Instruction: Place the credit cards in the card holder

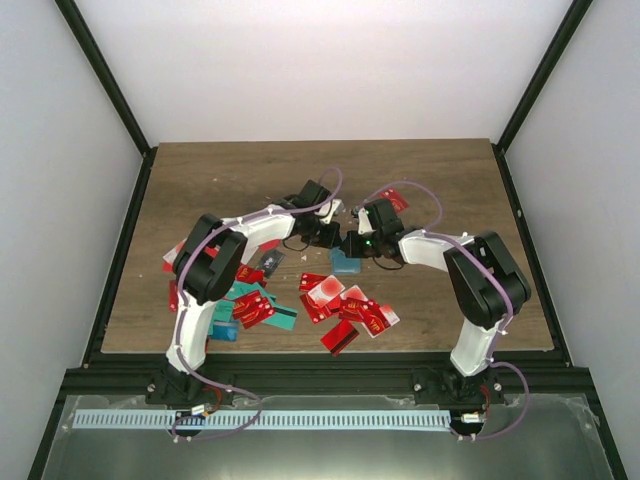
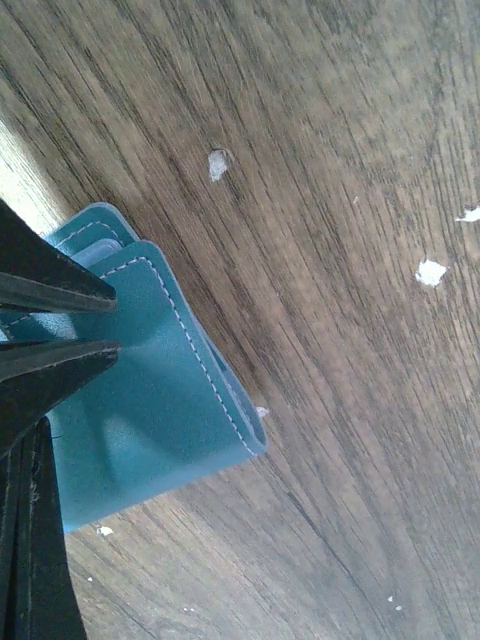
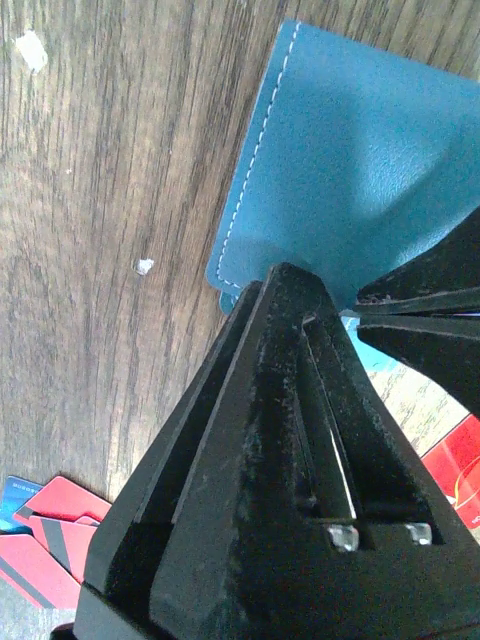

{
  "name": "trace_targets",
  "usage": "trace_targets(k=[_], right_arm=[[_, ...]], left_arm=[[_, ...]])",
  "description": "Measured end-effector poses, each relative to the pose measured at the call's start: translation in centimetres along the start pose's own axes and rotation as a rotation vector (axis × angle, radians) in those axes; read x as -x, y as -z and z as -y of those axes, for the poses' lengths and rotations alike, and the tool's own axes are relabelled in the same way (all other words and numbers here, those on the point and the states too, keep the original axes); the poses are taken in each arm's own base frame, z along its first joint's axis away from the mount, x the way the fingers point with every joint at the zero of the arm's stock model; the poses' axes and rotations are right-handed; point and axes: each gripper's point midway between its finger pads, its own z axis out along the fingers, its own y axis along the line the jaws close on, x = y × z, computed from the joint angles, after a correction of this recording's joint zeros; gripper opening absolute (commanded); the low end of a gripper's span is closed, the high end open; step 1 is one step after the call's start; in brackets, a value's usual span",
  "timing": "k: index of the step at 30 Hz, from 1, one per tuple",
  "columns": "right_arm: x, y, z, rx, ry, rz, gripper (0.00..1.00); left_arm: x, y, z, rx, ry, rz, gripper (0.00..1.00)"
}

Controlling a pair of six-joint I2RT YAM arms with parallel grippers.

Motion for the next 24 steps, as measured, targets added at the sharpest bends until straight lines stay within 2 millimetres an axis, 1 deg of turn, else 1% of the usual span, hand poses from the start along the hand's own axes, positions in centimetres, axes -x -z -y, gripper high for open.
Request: trace_targets(k=[10,16,24], right_arm=[[0.39,0.66,-0.41,0.005,0.006,0.016,0.01],[-0.17,0.59,0.12,-0.013,0.001,0.009,0.01],[-0.13,0.56,0.43,-0.029,0.0,0.014,0.01]], left_arm=[[0.03,-0.06,-0.07,0.005,-0.013,0.005,0.11],[0.0,-0.1,-0.09,0.004,-0.014,0.008,0.11],[-0.02,-0.1,-0.1,0.003,-0.016,0.011,0.11]])
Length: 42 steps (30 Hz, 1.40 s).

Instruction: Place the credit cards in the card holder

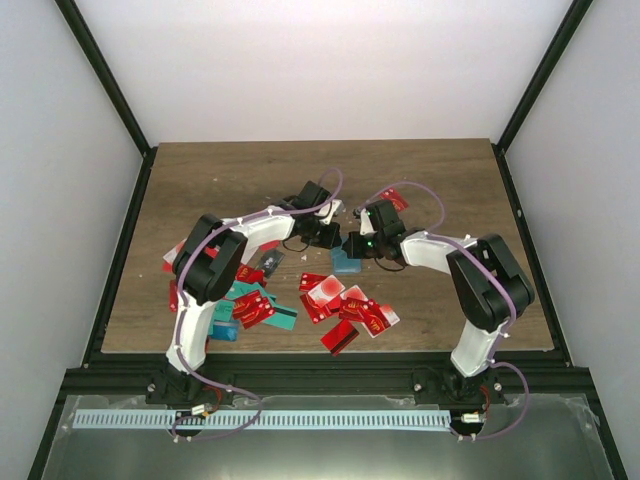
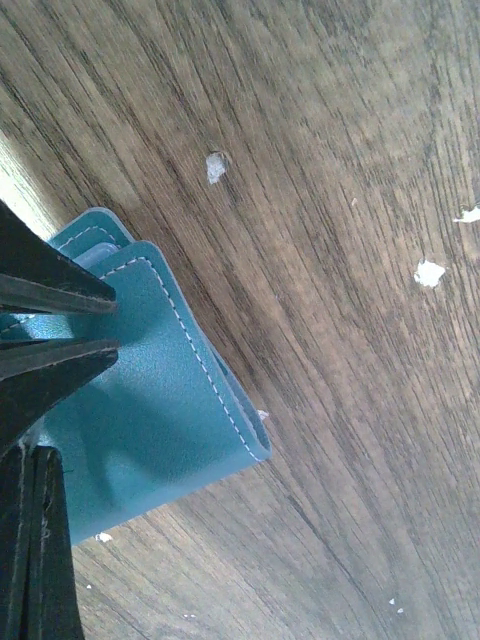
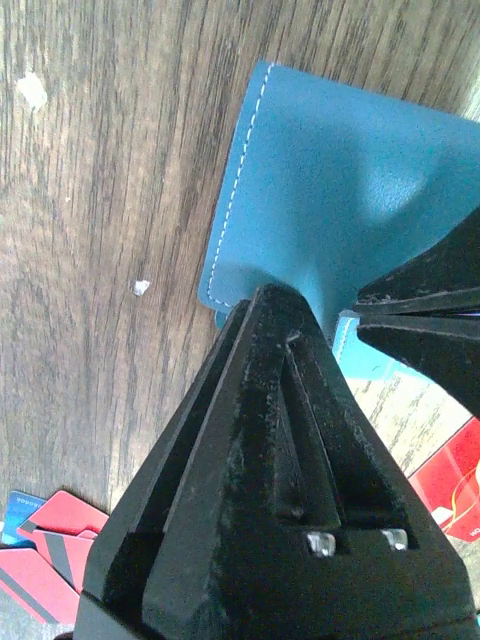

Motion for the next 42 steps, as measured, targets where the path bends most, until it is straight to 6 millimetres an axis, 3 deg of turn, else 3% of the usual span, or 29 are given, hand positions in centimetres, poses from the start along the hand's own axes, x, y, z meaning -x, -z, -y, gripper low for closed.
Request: trace_targets(k=[13,42], right_arm=[[-0.2,-1.0,0.6,-0.007,-0.001,-0.001,0.01],[0.1,-0.2,0.3,-0.019,-0.004,-0.007,0.01]], left_arm=[[0.0,0.0,0.0,-0.001,-0.004,0.001,0.11],[0.0,-0.1,-0.1,0.009,-0.01,0.005,0.1]])
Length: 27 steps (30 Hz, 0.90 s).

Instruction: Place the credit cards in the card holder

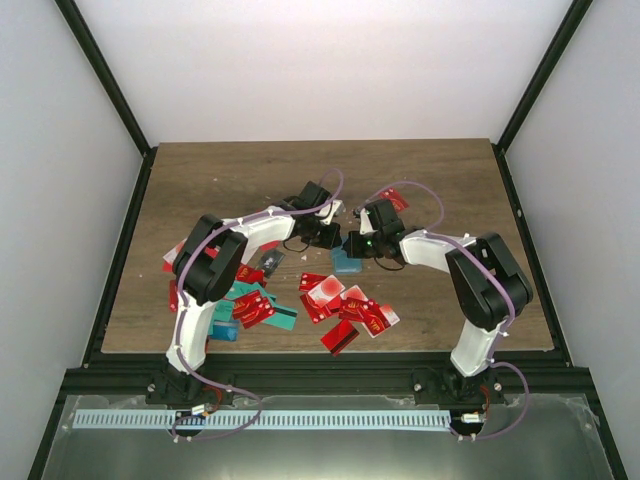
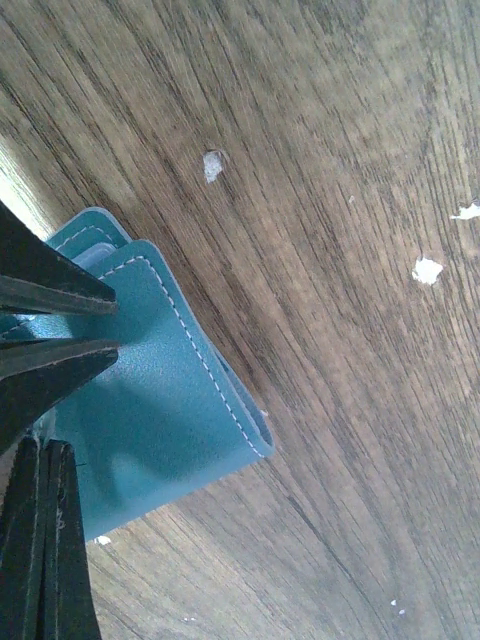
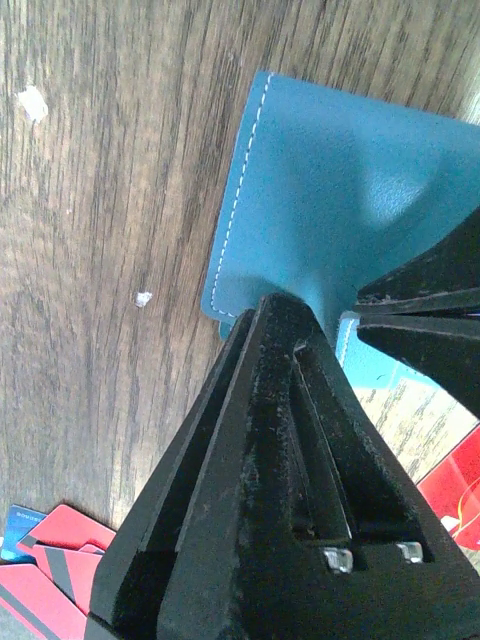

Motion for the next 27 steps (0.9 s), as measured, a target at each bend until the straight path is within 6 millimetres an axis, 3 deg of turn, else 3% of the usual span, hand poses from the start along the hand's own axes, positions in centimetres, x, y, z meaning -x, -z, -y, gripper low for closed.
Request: trace_targets(k=[27], right_arm=[[0.04,-0.41,0.53,-0.018,0.005,0.013,0.01]], left_arm=[[0.0,-0.03,0.06,0.001,-0.005,0.001,0.1]])
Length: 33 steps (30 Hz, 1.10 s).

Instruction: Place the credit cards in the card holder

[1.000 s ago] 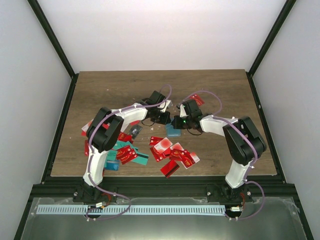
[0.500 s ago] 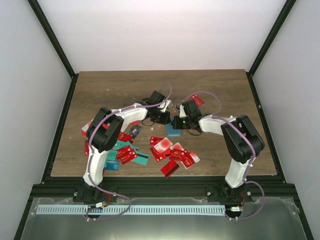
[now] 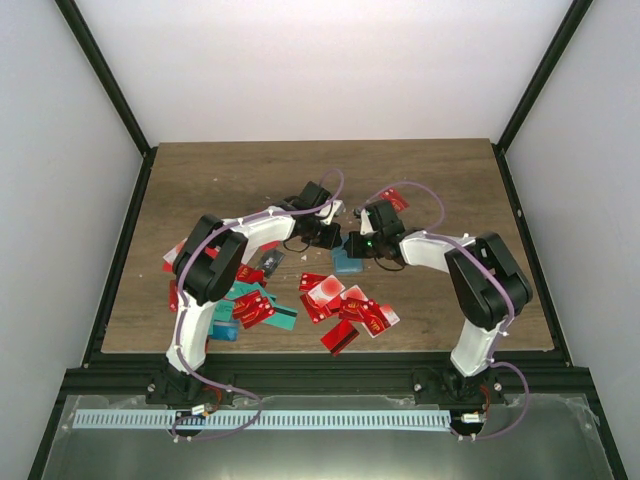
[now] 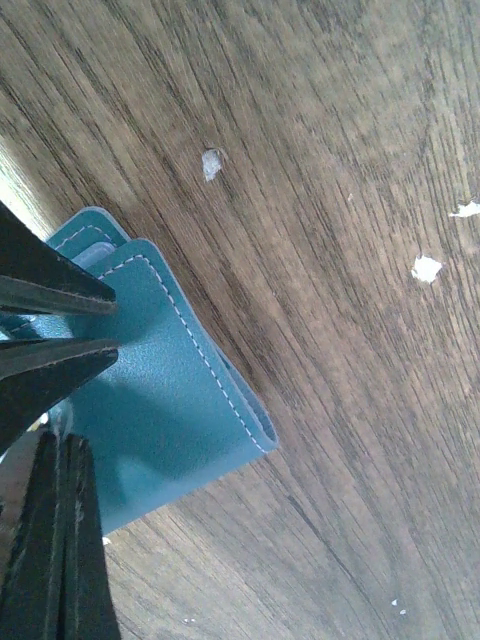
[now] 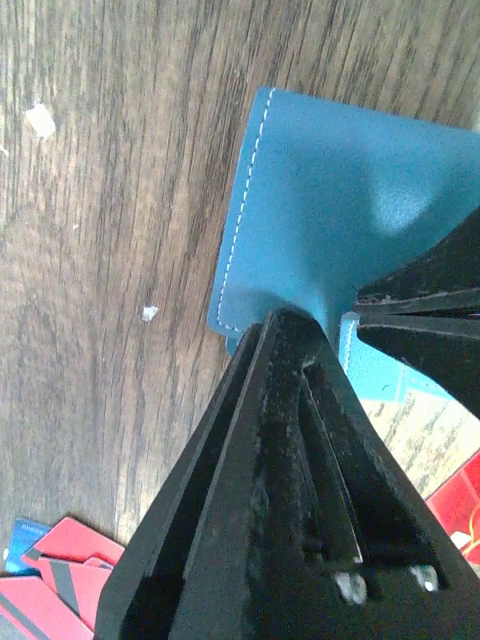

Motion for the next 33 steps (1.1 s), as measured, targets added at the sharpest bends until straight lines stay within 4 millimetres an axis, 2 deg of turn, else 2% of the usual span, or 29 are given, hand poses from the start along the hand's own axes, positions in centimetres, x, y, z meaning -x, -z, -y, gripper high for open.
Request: trace_targets(k=[9,33], right_arm=[[0.32,0.73,-0.43,0.008,0.004,0.011,0.01],[-0.22,-0.25,0.48,-0.01,0.002,0.013,0.01]], left_arm=[[0.0,-0.01,0.01,0.0,-0.001,0.0,0.1],[0.01,-0.02,0.02,0.0,-0.003,0.001,0.1]])
